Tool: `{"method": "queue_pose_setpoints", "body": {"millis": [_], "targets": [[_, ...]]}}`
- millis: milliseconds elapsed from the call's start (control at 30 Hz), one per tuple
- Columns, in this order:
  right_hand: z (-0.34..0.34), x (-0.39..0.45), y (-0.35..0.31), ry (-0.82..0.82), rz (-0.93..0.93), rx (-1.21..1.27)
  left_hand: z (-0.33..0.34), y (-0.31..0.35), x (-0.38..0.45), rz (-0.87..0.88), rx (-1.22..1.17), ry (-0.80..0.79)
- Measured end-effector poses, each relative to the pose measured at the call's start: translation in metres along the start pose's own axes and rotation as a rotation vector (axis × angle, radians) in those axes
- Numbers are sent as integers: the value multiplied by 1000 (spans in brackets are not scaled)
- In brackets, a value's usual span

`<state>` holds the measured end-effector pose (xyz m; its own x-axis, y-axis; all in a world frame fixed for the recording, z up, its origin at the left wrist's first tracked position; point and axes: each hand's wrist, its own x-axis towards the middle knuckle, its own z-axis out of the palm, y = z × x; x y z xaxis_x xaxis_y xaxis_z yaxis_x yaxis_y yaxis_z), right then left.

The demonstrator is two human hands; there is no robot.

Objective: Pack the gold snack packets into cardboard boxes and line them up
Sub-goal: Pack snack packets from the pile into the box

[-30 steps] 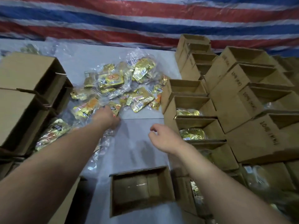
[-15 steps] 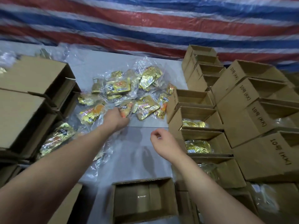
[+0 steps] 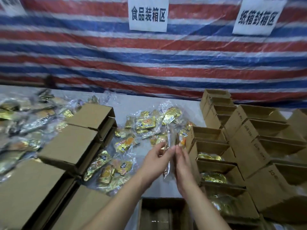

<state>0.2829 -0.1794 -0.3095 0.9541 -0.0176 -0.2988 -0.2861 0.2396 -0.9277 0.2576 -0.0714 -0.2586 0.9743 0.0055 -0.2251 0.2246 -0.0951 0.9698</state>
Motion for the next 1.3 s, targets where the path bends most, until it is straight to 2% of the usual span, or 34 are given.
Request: {"method": "queue_pose_setpoints", "body": {"millis": [100,233,367,467,500,567,700,767,933,1000,1033,1133,1300], "targets": [[-10,-11,-11,-121,88,-6,11,3,-9,49,101,31],[-25,-23,-23,-270,238,217,31,0,-20,233,287,77],[-37,-38,-23,-278,299,272,39,-15,-29,276,458,104],[-56,-45,-14,-214,309,285,21,-35,-35,331,610,192],[-65,-46,-11,-188,305,293,11,-46,-36,314,624,213],[-81,-50,-6,-202,336,274,-10,-77,-36,173,655,182],[-99,-57,8,-299,417,251,-36,-143,-49,-163,723,-52],[-101,-61,12,-404,432,105,-38,-164,-55,-228,654,-121],[-80,-61,19,-608,369,-736,-34,-178,-59,-174,425,-64],[-68,-57,25,-761,262,-1100,-31,-178,-61,-150,390,-43],[-61,-55,31,-844,230,-1204,-31,-179,-61,-139,380,-38],[-50,-50,51,-957,208,-1347,-31,-186,-61,-116,412,-24],[-46,-39,84,-1025,208,-1360,-33,-199,-60,-91,451,-34]]}}
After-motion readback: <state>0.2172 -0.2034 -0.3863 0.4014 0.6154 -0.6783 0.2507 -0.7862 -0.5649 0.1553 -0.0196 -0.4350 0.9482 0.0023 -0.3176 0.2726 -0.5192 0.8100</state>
